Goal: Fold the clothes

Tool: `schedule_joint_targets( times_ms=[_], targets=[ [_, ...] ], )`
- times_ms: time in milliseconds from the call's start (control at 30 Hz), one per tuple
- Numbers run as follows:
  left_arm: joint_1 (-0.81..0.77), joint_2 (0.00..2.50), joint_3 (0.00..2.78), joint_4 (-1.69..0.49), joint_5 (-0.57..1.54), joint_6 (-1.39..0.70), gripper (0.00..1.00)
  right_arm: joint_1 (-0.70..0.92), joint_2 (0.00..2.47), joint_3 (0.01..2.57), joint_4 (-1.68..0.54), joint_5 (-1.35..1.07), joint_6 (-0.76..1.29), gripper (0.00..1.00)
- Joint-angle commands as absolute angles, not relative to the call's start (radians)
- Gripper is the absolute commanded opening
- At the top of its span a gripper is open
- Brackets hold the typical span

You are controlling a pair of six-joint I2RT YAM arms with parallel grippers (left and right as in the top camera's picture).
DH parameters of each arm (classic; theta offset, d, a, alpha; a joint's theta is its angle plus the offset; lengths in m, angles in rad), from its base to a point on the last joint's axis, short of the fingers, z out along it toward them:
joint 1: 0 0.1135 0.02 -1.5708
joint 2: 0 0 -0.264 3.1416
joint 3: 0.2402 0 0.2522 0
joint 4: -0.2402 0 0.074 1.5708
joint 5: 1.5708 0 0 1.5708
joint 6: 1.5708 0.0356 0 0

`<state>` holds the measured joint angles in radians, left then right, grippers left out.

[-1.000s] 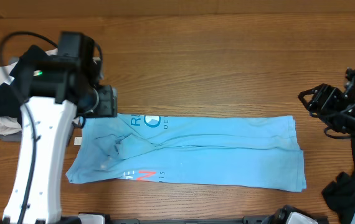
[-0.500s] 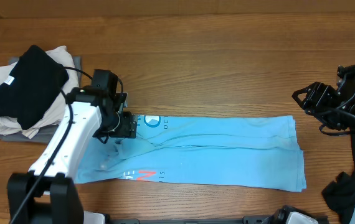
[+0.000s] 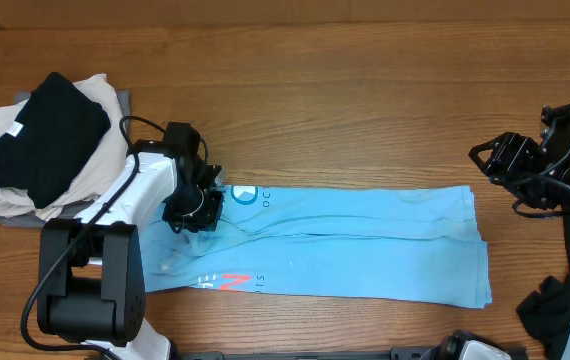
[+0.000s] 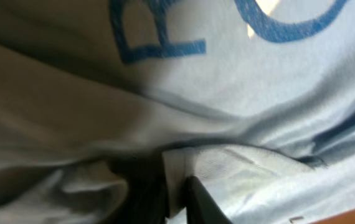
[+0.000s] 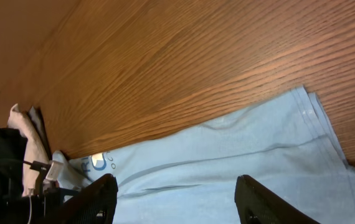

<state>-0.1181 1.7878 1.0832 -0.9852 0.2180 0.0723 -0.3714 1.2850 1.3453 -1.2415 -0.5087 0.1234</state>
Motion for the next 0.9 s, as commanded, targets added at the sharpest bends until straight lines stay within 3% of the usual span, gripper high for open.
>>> schedule_joint_targets(
  times_ms=[0,133,367,633,800,833,867],
  targets=[
    [-0.123,1.782,1.081,-1.016,0.263,0.117,0.04,-0.366,1.282,1.348,-1.235,-0.506,0.123,0.65],
    [-0.123,1.765,1.124,-1.103,0.281,0.126,0.04,-0.366,1.282,1.348,-1.235,-0.506,0.123,0.65],
    [-0.132,1.744,1.163,-1.165,0.511,0.205,0.04,-0.366,1.282,1.348,-1.235,-0.506,0.123,0.64],
    [-0.177,1.744,1.160,-1.250,0.525,0.213,0.07,-0.366,1.282,1.348,-1.232,-0.506,0.123,0.65],
    [-0.202,1.744,1.160,-1.298,0.524,0.178,0.25,-0.366,1.282,1.348,-1.232,-0.506,0.123,0.65],
    [-0.202,1.744,1.160,-1.303,0.524,0.175,0.36,-0.366,1.282,1.348,-1.231,-0.506,0.123,0.65],
    [-0.202,1.744,1.160,-1.306,0.521,0.165,0.39,-0.366,1.282,1.348,-1.231,-0.506,0.123,0.64]
  ],
)
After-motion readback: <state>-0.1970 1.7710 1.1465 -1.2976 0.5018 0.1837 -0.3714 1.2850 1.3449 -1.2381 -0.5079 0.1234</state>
